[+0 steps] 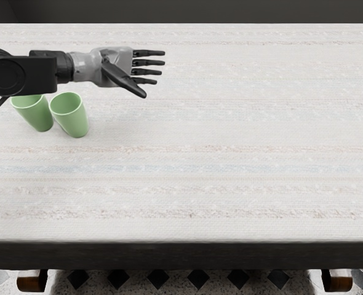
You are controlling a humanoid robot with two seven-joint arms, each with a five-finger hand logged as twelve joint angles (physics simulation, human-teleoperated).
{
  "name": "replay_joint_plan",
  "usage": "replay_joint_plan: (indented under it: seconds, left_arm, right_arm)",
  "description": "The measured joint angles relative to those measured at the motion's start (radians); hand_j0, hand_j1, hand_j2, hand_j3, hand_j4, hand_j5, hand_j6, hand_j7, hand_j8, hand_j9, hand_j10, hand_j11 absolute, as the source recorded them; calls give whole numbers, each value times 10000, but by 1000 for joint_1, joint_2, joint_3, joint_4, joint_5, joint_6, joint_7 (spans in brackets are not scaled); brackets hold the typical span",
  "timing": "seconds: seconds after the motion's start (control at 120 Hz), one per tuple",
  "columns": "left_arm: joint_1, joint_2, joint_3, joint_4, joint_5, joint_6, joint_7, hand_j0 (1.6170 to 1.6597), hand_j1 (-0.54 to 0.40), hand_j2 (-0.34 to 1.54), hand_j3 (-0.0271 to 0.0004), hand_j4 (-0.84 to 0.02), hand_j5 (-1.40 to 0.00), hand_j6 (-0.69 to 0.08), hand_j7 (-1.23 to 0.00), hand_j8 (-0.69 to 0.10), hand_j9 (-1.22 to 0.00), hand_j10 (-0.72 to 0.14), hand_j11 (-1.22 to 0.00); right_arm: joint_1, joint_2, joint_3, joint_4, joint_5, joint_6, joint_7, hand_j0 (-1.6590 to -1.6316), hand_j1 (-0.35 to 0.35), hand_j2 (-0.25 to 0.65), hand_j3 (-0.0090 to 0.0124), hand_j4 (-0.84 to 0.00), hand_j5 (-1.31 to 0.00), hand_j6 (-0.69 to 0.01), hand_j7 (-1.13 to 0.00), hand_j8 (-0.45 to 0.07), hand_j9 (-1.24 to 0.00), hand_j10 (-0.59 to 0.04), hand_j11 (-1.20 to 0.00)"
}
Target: Pick up cup and place in cup with left hand
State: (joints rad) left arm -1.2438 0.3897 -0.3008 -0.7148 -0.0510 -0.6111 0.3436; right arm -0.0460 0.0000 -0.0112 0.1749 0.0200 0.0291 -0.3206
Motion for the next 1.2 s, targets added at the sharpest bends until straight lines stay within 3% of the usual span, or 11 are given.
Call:
replay_joint_plan:
  seconds: [0.2,0.492,0.775,1.075,1.2]
  left_arm:
    - [-18,14,8,0,58,0,1,16581,3285,37,0,-169,-225,-166,-225,-165,-225,-166,-225]
    - [-169,16,9,1,395,0,4,16581,3285,36,0,-180,-226,-180,-226,-177,-225,-175,-225]
    - [-189,52,13,-36,572,0,6,16581,3287,38,0,-188,-227,-190,-226,-187,-226,-182,-225]
    - [-219,116,123,-223,679,0,4,16581,3287,38,0,-194,-228,-199,-227,-195,-226,-187,-226]
    - [-220,122,151,-264,734,0,0,16581,3287,38,0,-196,-228,-202,-227,-198,-226,-190,-226]
  right_arm:
    - [-2,0,2,0,1,0,0,-16581,-3491,0,0,-1,0,-1,0,-1,0,0,0]
    - [-4,0,2,0,1,0,0,-16581,-3491,0,0,-1,0,-2,0,-1,0,-1,0]
    - [-3,0,2,0,2,0,0,-16581,-3491,0,0,-1,0,-2,0,-1,0,-1,0]
    - [-3,0,2,0,2,0,0,-16581,-3491,0,0,-1,0,-2,0,-1,0,-1,0]
    - [-3,0,2,0,2,0,0,-16581,-3491,0,0,-1,0,-2,0,-1,0,-1,0]
